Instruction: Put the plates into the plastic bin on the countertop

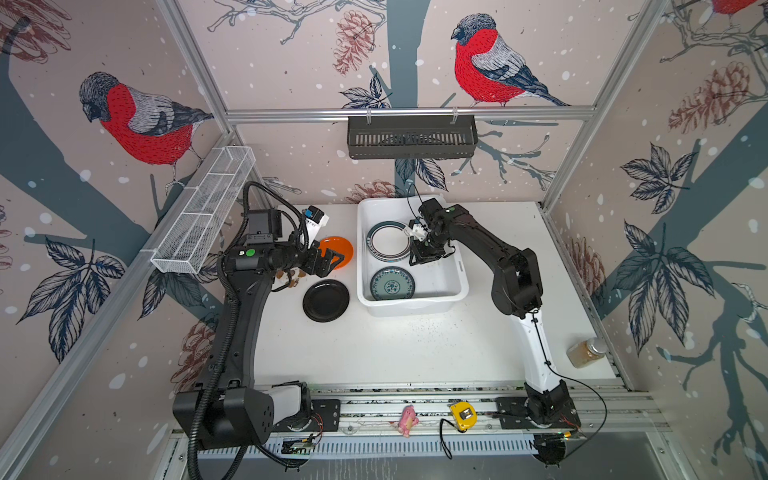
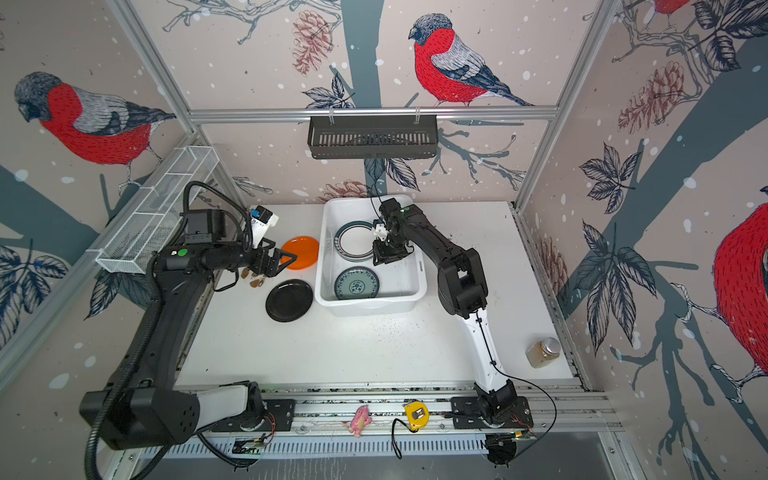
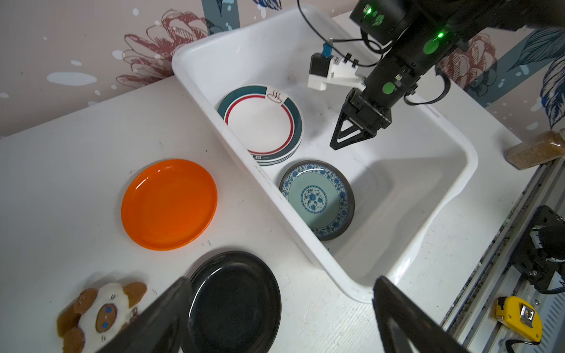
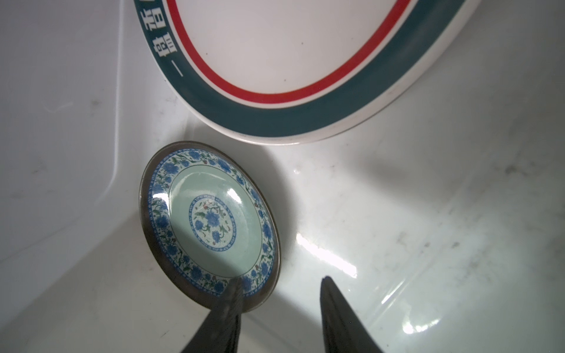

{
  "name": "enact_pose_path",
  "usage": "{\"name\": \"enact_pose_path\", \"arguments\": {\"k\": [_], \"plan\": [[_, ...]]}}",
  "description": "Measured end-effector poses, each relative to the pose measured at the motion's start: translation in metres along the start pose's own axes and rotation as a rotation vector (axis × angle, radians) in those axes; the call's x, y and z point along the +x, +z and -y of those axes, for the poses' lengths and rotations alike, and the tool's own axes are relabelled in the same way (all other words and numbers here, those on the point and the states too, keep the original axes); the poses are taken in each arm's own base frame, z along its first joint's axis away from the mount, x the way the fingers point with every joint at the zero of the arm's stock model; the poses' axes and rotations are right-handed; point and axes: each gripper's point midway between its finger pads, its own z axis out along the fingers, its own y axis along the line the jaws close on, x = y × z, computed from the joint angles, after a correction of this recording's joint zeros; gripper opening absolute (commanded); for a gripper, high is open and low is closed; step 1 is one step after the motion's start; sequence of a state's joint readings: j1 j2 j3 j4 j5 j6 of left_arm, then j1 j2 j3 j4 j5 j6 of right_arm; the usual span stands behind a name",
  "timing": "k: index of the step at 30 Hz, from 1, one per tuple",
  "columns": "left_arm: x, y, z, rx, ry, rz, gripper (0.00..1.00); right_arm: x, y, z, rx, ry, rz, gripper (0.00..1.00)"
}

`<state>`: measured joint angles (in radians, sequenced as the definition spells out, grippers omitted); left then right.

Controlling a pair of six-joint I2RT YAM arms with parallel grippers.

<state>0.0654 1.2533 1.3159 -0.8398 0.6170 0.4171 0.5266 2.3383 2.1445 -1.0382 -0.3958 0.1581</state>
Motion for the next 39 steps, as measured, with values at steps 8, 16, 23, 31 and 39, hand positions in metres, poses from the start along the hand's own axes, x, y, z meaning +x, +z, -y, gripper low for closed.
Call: {"name": "enact_pose_path", "arguments": {"k": [8,16,23,31,39], "plan": [[0.058,0.022,-0.018,-0.044,-0.09,-0.122,0.89,-0.015,-0.037,-0.015,-0.01,-0.011,0.097,0.41],[0.106,0.033,-0.043,-0.064,-0.209,-0.203,0.83,-0.033,-0.113,-0.037,-0.032,-0.02,0.296,0.4],[0.135,0.046,-0.064,-0.038,-0.277,-0.267,0.76,-0.02,-0.159,-0.058,-0.072,-0.03,0.431,0.4],[0.153,0.064,-0.079,-0.041,-0.266,-0.32,0.74,0.001,-0.175,-0.065,-0.121,-0.002,0.513,0.4],[0.168,0.089,-0.104,-0.041,-0.292,-0.373,0.62,0.011,-0.175,-0.064,-0.133,0.018,0.534,0.4]]}}
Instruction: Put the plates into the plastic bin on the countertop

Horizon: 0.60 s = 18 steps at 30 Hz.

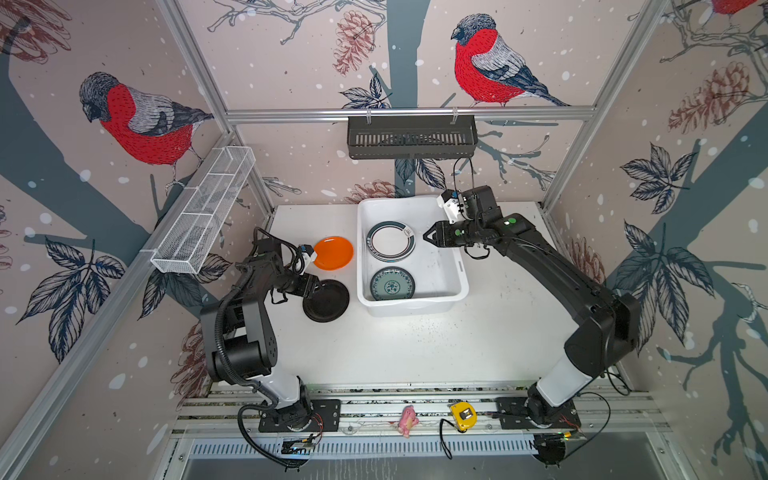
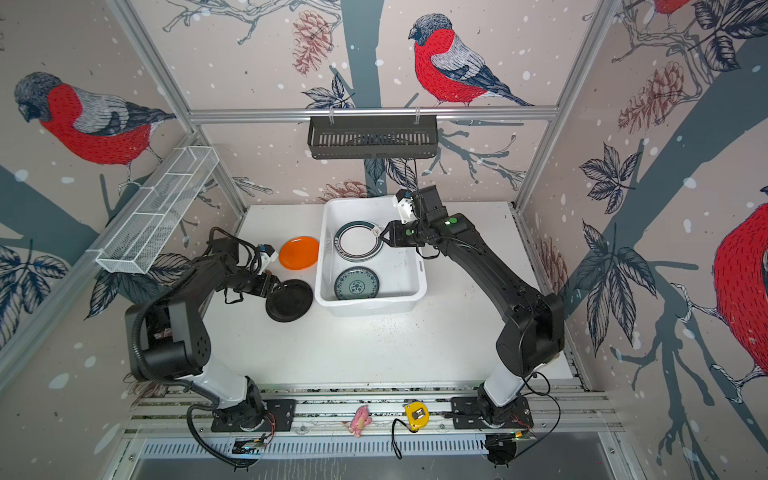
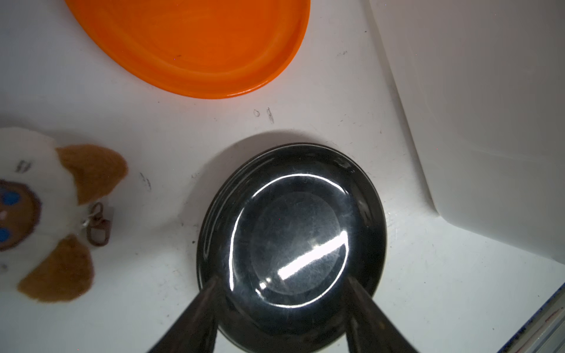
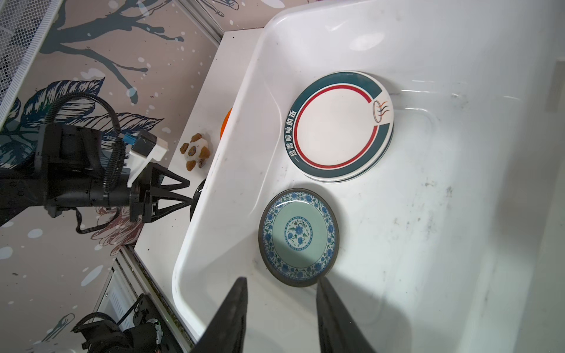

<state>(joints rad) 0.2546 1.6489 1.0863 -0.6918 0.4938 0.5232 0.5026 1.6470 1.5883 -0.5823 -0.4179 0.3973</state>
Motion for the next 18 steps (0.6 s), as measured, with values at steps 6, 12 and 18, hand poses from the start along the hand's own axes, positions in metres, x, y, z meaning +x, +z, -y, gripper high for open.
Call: {"name": "enact_pose_path", "arguments": {"k": [6,12,18], "plan": [[0.002,0.012,-0.014,-0.017,-0.004,-0.026,0.61,0.003,-0.008,-0.002,-0.005,0.013,0.02,0.4],[0.005,0.016,-0.027,-0.052,-0.014,-0.036,0.61,0.005,-0.009,0.0,-0.003,0.017,0.026,0.4],[0.011,0.027,-0.036,-0.047,-0.008,-0.068,0.58,0.004,-0.008,0.0,-0.007,0.019,0.03,0.4]]}}
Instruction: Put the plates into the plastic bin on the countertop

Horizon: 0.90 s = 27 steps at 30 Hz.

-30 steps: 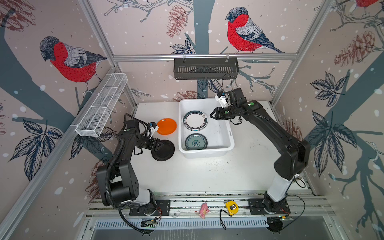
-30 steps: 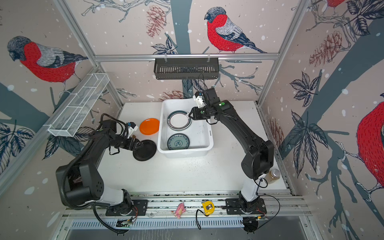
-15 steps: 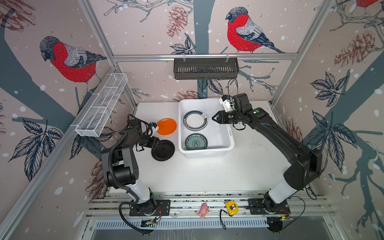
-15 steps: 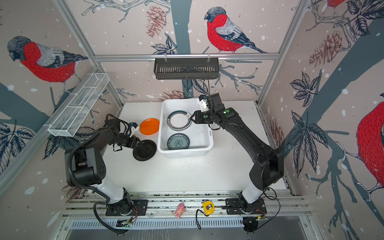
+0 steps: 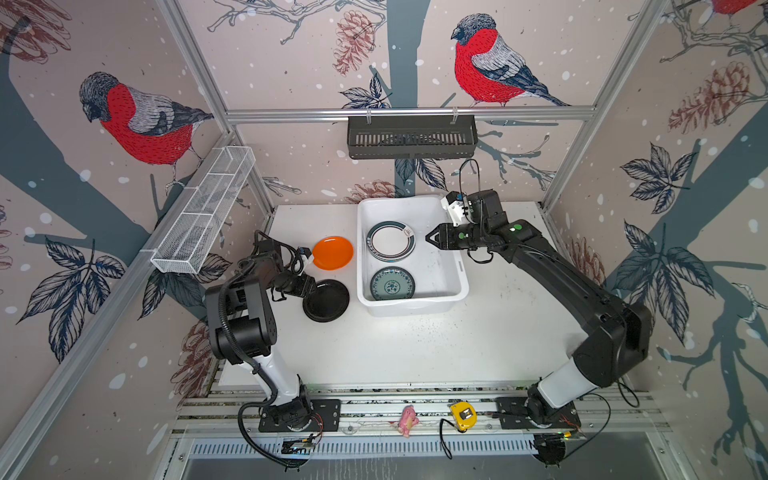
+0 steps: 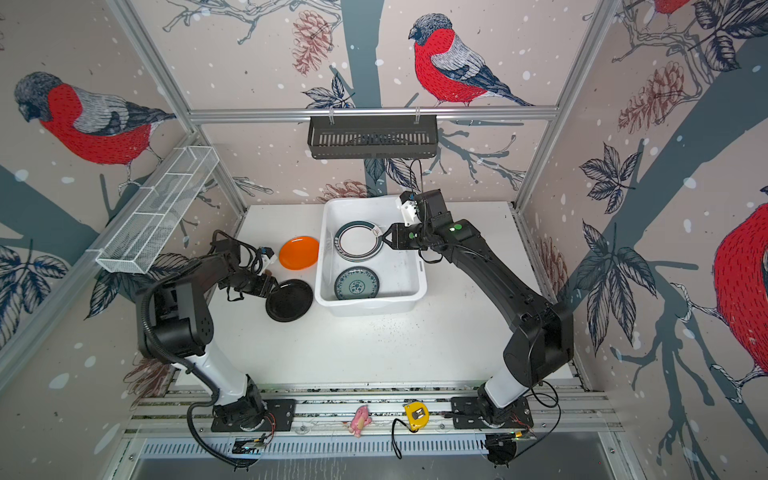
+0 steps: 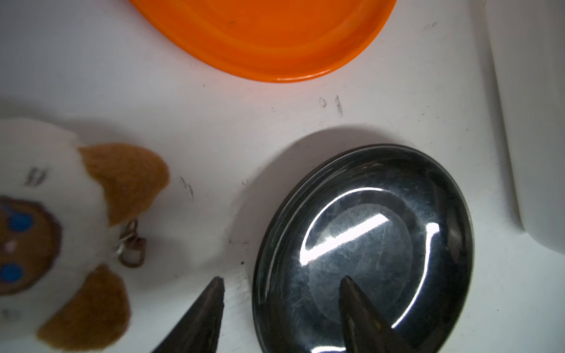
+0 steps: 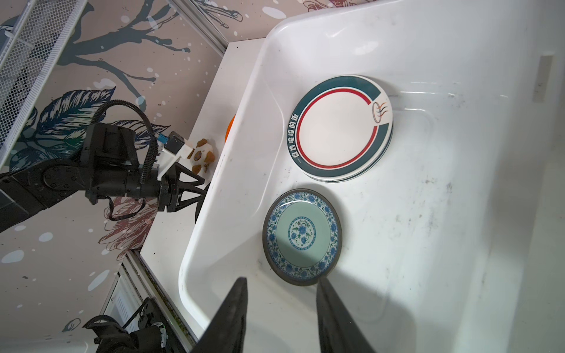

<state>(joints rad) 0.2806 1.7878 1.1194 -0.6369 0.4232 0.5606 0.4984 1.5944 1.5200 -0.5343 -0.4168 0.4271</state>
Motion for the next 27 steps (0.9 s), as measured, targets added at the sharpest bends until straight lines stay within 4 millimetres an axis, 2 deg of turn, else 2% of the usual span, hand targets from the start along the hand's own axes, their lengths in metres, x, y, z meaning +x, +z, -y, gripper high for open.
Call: {"name": "enact_pose_path", "arguments": {"k": [11,15,24,27], "plan": [[0.008,0.014,0.001,0.072,0.022,-0.015,0.46,-0.002,0.001,0.0,-0.003,0.016,0.006,0.39],[0.006,0.017,0.006,0.115,0.043,0.001,0.36,-0.001,0.003,0.001,-0.006,0.018,0.004,0.39],[0.007,0.02,0.011,0.2,0.047,0.026,0.27,0.003,0.011,0.003,-0.024,0.043,-0.009,0.38],[0.007,0.022,0.012,0.232,0.042,0.04,0.27,0.006,0.013,0.005,-0.024,0.048,-0.019,0.38]]}}
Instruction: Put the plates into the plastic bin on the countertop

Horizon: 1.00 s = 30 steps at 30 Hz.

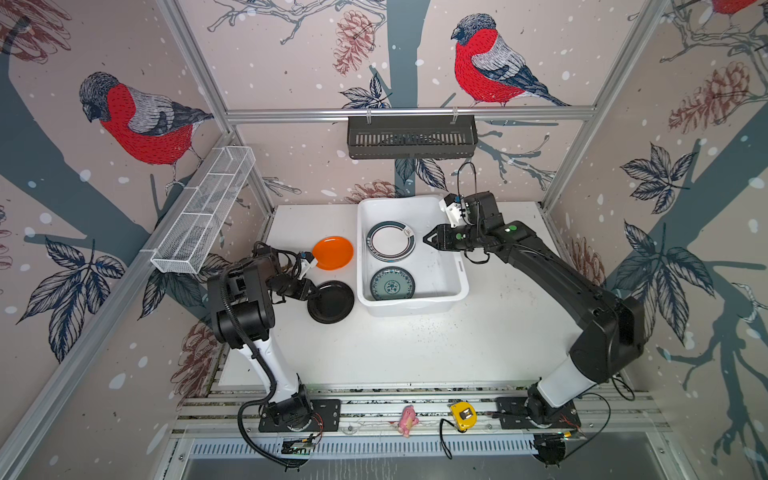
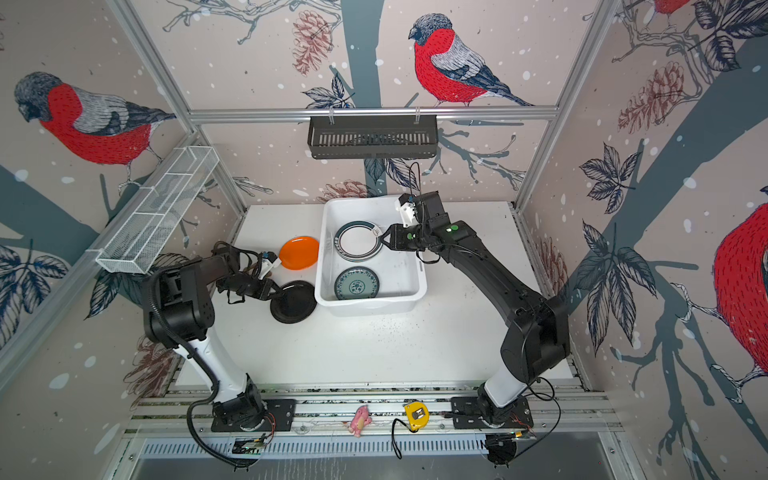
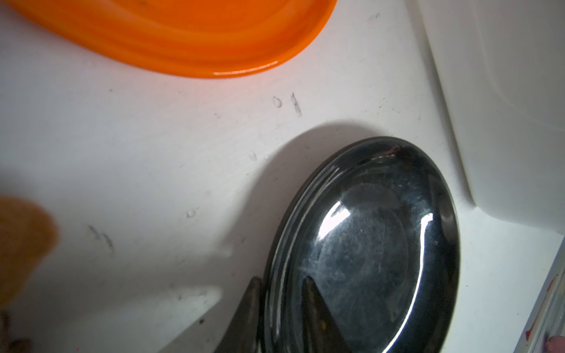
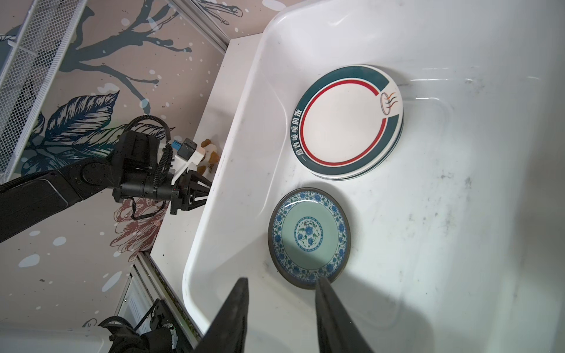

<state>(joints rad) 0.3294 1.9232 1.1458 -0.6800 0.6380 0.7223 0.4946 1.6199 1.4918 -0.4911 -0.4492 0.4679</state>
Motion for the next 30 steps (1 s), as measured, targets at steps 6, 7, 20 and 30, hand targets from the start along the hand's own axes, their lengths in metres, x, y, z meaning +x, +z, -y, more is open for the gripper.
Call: {"name": "enact_pose_path", "arguments": {"k": [6,7,20,30], "plan": [[0.0002,0.0017,0.0039,0.055,0.006,0.028,0.29,0.0025,0.0029,0.0001,-0.01,0.007,-0.011,0.38],[-0.0002,0.0016,0.0043,0.059,0.01,0.032,0.29,0.0023,0.0028,0.0002,-0.01,0.007,-0.011,0.38],[0.0026,-0.0001,0.0028,0.028,0.049,0.024,0.22,0.0014,0.0075,0.0009,-0.022,0.022,-0.001,0.38],[0.0055,-0.0004,0.0037,0.019,0.052,0.024,0.15,0.0046,0.0095,0.0033,-0.021,0.029,-0.006,0.38]]}}
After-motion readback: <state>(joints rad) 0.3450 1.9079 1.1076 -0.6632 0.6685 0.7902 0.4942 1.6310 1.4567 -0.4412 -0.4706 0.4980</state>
